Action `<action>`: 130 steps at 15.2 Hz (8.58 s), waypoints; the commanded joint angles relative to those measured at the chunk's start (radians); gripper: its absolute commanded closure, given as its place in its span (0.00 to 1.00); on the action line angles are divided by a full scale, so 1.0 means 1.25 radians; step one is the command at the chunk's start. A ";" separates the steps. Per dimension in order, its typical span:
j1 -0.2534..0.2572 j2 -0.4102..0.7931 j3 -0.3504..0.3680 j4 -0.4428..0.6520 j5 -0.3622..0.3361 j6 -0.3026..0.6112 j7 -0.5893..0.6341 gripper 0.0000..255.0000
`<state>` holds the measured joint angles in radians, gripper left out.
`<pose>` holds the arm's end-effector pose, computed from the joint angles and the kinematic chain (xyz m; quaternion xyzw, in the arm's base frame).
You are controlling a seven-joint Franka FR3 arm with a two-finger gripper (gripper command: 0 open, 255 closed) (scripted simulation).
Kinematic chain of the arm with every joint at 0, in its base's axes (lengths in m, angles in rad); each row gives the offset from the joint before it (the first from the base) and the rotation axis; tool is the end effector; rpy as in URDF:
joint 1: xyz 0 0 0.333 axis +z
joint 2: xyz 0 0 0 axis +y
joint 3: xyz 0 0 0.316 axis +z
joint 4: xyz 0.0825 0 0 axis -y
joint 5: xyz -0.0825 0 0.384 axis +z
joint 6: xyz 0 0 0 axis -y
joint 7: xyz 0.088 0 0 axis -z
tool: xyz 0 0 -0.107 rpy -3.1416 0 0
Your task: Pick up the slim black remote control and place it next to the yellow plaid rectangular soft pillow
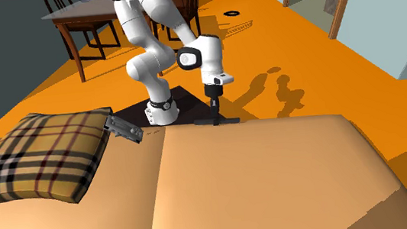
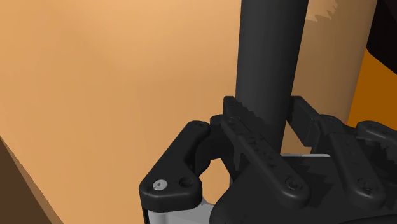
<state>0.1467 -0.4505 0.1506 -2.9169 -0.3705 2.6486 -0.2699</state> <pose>0.3295 0.1044 0.3127 0.8955 0.4166 0.0830 0.1327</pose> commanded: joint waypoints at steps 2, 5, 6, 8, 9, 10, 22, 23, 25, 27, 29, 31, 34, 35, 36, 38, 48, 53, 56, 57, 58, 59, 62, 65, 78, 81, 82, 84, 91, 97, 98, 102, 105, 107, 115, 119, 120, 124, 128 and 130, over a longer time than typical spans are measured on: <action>0.018 -0.015 -0.003 -0.002 0.017 -0.029 -0.012 1.00; 0.036 -0.051 -0.015 0.009 0.039 -0.075 -0.034 1.00; 0.041 -0.062 -0.019 0.013 0.045 -0.090 -0.041 1.00; 0.049 -0.083 -0.024 0.023 0.056 -0.120 -0.053 1.00; 0.053 -0.093 -0.027 0.027 0.061 -0.135 -0.059 1.00; 0.057 -0.103 -0.030 0.033 0.066 -0.150 -0.064 1.00; 0.084 -0.191 -0.047 0.111 0.104 -0.314 -0.115 1.00; 0.086 -0.196 -0.048 0.119 0.106 -0.327 -0.119 1.00; 0.088 -0.206 -0.050 0.135 0.110 -0.352 -0.125 1.00; 0.090 -0.214 -0.051 0.152 0.114 -0.376 -0.132 1.00; 0.092 -0.221 -0.052 0.169 0.117 -0.400 -0.138 1.00; 0.093 -0.227 -0.053 0.187 0.120 -0.424 -0.144 1.00; 0.094 -0.234 -0.054 0.215 0.124 -0.458 -0.152 1.00; 0.095 -0.236 -0.055 0.224 0.125 -0.469 -0.154 1.00; 0.095 -0.238 -0.055 0.234 0.126 -0.480 -0.157 1.00; 0.096 -0.240 -0.055 0.254 0.129 -0.502 -0.162 1.00; 0.045 -0.263 -0.169 0.275 0.074 -0.517 -0.291 1.00; 0.003 -0.247 -0.265 0.287 0.029 -0.489 -0.391 1.00; -0.018 -0.225 -0.323 0.306 0.006 -0.470 -0.451 1.00; -0.023 -0.216 -0.342 0.314 0.000 -0.464 -0.470 1.00; -0.028 -0.205 -0.361 0.323 -0.006 -0.457 -0.490 1.00; -0.033 -0.194 -0.381 0.333 -0.011 -0.450 -0.510 1.00; -0.042 -0.155 -0.440 0.369 -0.021 -0.430 -0.570 1.00; -0.043 -0.110 -0.501 0.412 -0.023 -0.411 -0.631 1.00; -0.017 0.047 -0.678 0.509 0.025 -0.313 -0.801 1.00; -0.016 0.058 -0.688 0.485 0.023 -0.279 -0.801 1.00; -0.016 0.062 -0.691 0.477 0.023 -0.267 -0.801 1.00; -0.015 0.071 -0.698 0.462 0.024 -0.244 -0.801 1.00; -0.008 0.109 -0.725 0.414 0.031 -0.160 -0.808 1.00; 0.004 0.154 -0.753 0.379 0.048 -0.084 -0.821 1.00; 0.007 0.162 -0.758 0.374 0.053 -0.071 -0.825 1.00; 0.021 0.199 -0.779 0.354 0.078 -0.019 -0.843 1.00; 0.035 0.230 -0.796 0.341 0.106 0.021 -0.862 1.00; 0.046 0.253 -0.808 0.333 0.131 0.047 -0.880 1.00; 0.060 0.281 -0.821 0.325 0.167 0.077 -0.907 1.00; 0.060 0.281 -0.821 0.325 0.167 0.077 -0.906 0.00; 0.060 0.281 -0.821 0.325 0.167 0.077 -0.906 0.00; 0.041 0.239 -0.805 0.324 0.109 0.045 -0.865 0.00; -0.010 0.139 -0.750 0.328 0.017 -0.048 -0.799 0.00; -0.011 0.139 -0.749 0.328 0.017 -0.048 -0.799 0.00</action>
<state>0.1393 -0.2682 -0.7909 -2.5047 -0.3403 2.5951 -1.2746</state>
